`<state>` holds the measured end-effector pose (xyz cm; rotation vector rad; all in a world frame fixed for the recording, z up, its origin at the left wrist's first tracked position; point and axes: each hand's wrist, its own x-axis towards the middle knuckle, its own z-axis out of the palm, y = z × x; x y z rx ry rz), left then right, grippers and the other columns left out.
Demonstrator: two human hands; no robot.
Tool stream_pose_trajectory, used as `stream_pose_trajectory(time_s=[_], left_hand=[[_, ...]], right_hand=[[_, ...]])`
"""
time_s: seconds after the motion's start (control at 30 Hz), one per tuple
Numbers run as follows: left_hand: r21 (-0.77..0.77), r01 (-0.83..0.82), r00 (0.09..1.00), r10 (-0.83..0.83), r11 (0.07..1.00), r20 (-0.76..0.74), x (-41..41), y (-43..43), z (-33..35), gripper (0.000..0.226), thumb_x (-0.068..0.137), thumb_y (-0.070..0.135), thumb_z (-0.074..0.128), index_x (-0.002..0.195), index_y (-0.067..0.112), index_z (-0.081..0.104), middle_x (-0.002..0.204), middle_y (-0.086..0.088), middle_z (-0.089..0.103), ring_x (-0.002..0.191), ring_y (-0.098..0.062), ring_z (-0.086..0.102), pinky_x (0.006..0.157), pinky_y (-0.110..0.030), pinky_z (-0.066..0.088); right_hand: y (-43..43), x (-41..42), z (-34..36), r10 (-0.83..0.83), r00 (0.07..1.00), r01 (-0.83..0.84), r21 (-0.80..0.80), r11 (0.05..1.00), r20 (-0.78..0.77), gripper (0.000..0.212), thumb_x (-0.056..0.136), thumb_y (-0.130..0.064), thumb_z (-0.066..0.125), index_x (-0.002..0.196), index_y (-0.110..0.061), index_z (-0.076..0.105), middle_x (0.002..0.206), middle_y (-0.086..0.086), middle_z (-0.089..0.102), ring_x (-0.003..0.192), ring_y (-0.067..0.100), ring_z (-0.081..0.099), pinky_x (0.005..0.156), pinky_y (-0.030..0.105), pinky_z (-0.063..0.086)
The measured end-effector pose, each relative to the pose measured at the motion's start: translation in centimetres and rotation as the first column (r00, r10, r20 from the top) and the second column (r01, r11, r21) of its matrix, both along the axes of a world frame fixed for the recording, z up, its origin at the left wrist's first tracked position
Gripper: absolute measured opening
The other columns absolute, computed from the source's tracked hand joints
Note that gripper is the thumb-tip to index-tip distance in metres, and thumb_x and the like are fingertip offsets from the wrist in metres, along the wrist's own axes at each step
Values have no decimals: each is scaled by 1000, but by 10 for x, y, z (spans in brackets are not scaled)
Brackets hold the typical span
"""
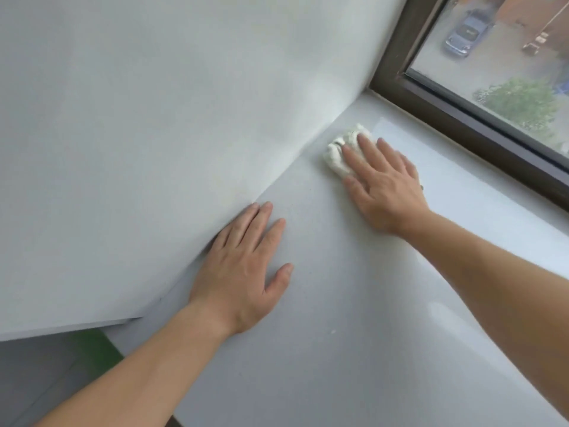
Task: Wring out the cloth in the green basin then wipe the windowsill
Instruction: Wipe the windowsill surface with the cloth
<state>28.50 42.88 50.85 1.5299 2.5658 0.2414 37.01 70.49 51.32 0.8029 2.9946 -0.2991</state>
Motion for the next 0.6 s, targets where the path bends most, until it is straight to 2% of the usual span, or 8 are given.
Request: stream_pose_trajectory(time_s=[0.07,0.13,0.2,0.3,0.37,0.43,0.5,0.6], left_hand=[[23,-12,1000,12,1000,13,1,0,1,69,94,53,32,152,17,34,165,-5,20,153,-20,12,119,-36,11],[59,-26,999,24,998,32,1,0,0,70,94,52,33,151,12,34,163,-7,24,152,-21,15,120,-37,14],[116,-41,997,33,992,66,1,-1,0,68,93,48,38,145,5,40,159,-13,33,149,-26,24,120,-39,20],[216,-78,991,53,973,121,5,-9,2,54,93,37,43,132,0,50,146,-19,47,140,-34,39,115,-44,30],[213,-117,989,95,970,112,13,-27,3,47,93,35,43,126,3,52,143,-20,49,138,-36,41,113,-45,32],[160,-169,985,161,973,65,28,-54,1,45,92,35,44,126,8,52,148,-20,45,141,-35,36,115,-44,26],[123,-244,970,240,962,41,42,-79,-1,48,92,35,45,133,11,50,153,-20,39,145,-35,30,118,-43,19],[90,-300,954,296,950,51,56,-98,-3,56,94,39,41,144,13,44,158,-21,30,148,-34,23,122,-46,13]], right_hand=[[16,-18,1,-223,975,222,-44,974,-7,56,100,-60,11,154,-48,11,167,-13,0,153,23,0,122,44,2],[-14,-29,1,-247,969,247,-48,968,-12,57,100,-59,12,155,-45,11,168,-11,-2,153,24,-3,122,46,0],[-65,-17,-1,-22,1000,21,-38,999,-19,58,101,-58,15,156,-45,10,168,-12,-2,154,21,-6,122,44,-2],[-86,15,2,283,959,-283,-11,959,-23,55,102,-57,15,156,-48,12,167,-16,3,154,18,-2,123,40,1],[-56,3,4,146,989,-146,-14,989,-4,53,102,-59,13,155,-50,11,167,-17,3,154,19,1,123,41,2],[-38,-19,5,-166,986,165,-73,984,-5,54,101,-57,10,155,-48,11,167,-15,-1,154,21,-1,122,43,0],[-66,-36,4,-272,962,269,-103,958,-17,56,100,-56,11,155,-45,12,168,-11,-1,154,23,-3,122,45,-1],[-145,-10,-1,71,997,-72,-32,997,-40,55,102,-54,17,156,-44,12,168,-10,3,154,24,0,122,45,3]])
